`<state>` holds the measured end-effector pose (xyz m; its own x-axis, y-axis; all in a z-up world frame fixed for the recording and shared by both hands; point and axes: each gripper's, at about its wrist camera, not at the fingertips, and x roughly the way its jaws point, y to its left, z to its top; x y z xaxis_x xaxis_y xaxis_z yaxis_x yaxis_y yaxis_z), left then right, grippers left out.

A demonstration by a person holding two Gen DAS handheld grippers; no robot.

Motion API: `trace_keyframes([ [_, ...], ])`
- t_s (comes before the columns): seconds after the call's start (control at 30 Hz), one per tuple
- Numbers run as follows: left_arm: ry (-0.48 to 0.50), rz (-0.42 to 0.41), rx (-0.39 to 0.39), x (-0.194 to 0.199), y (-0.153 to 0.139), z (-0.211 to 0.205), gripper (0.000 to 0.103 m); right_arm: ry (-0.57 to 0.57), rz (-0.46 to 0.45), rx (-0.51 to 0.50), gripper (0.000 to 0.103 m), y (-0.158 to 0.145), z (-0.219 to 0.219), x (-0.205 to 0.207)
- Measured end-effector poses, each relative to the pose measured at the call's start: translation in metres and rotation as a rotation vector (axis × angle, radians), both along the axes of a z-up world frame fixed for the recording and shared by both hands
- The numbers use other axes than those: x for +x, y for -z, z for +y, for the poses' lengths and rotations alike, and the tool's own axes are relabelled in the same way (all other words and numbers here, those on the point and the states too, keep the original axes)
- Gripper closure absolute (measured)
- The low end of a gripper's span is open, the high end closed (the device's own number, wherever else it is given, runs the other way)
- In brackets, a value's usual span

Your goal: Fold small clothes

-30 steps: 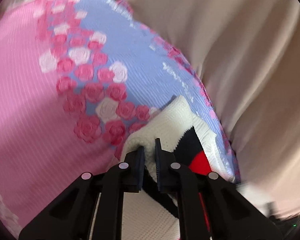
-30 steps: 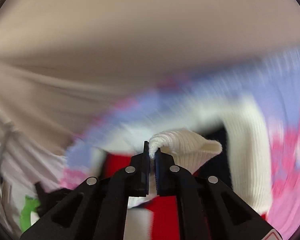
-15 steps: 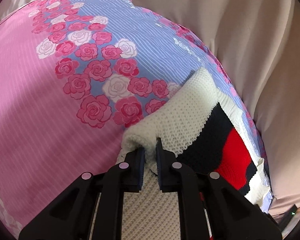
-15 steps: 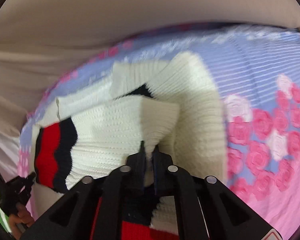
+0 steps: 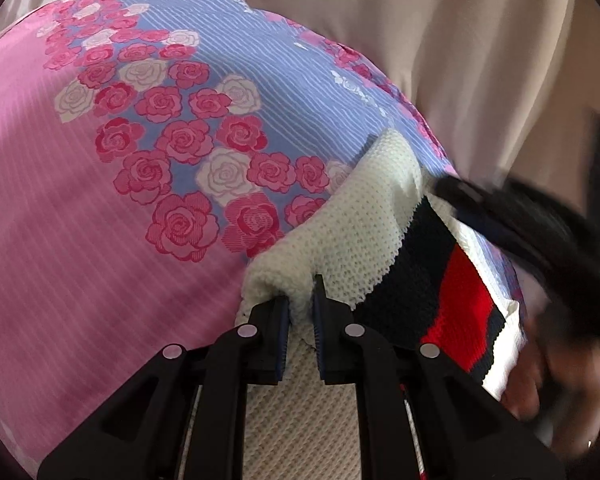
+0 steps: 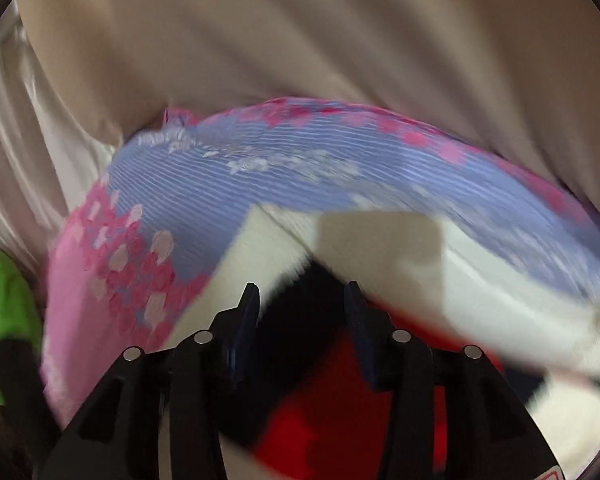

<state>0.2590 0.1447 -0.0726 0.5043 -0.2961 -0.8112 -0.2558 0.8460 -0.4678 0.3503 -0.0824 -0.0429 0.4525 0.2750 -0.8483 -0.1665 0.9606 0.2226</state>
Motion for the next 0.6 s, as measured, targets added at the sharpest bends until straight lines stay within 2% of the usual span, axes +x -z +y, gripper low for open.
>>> trace_keyframes([
  [0.07, 0.017, -0.013, 0.000, 0.000, 0.001, 0.000, 0.092, -0.028, 0.053, -0.031, 0.054, 0.018, 0.018, 0.033],
  [0.1, 0.021, -0.018, -0.003, 0.000, 0.001, 0.000, 0.092, -0.041, 0.077, -0.037, 0.059, 0.024, 0.021, 0.040],
  [0.13, 0.026, -0.022, -0.006, -0.001, 0.001, 0.001, 0.092, -0.059, 0.104, -0.036, 0.071, 0.030, 0.024, 0.046],
  [0.17, 0.031, -0.023, -0.013, -0.001, 0.002, 0.002, 0.092, -0.094, 0.116, -0.031, 0.094, 0.037, 0.034, 0.053],
  [0.2, 0.036, -0.023, -0.023, -0.001, 0.002, 0.003, 0.092, -0.119, 0.110, -0.028, 0.094, 0.038, 0.041, 0.055],
  [0.3, 0.039, -0.021, -0.040, 0.000, 0.003, 0.006, 0.092, -0.156, 0.020, -0.062, 0.095, 0.017, 0.058, 0.062],
  [0.33, 0.039, -0.020, -0.040, 0.000, 0.003, 0.007, 0.092, -0.147, -0.016, -0.054, 0.096, 0.007, 0.061, 0.066],
  [0.4, 0.044, -0.017, -0.028, 0.000, 0.002, 0.006, 0.092, -0.114, -0.032, -0.010, 0.096, 0.006, 0.070, 0.082],
  [0.43, 0.048, -0.015, -0.021, 0.000, 0.002, 0.005, 0.092, -0.105, -0.012, -0.032, 0.096, 0.016, 0.076, 0.089],
  [0.5, 0.059, -0.008, -0.010, 0.001, 0.001, 0.004, 0.092, -0.096, 0.079, -0.148, 0.095, 0.056, 0.092, 0.100],
  [0.53, 0.062, -0.004, -0.011, 0.004, 0.001, 0.004, 0.092, -0.081, 0.030, -0.143, 0.094, 0.052, 0.093, 0.095],
  [0.57, 0.067, -0.002, -0.013, 0.006, 0.001, 0.004, 0.092, -0.051, 0.033, -0.121, 0.094, 0.047, 0.090, 0.091],
  [0.6, 0.073, -0.002, -0.013, 0.006, 0.001, 0.005, 0.092, -0.012, 0.033, -0.031, 0.094, 0.032, 0.078, 0.079],
])
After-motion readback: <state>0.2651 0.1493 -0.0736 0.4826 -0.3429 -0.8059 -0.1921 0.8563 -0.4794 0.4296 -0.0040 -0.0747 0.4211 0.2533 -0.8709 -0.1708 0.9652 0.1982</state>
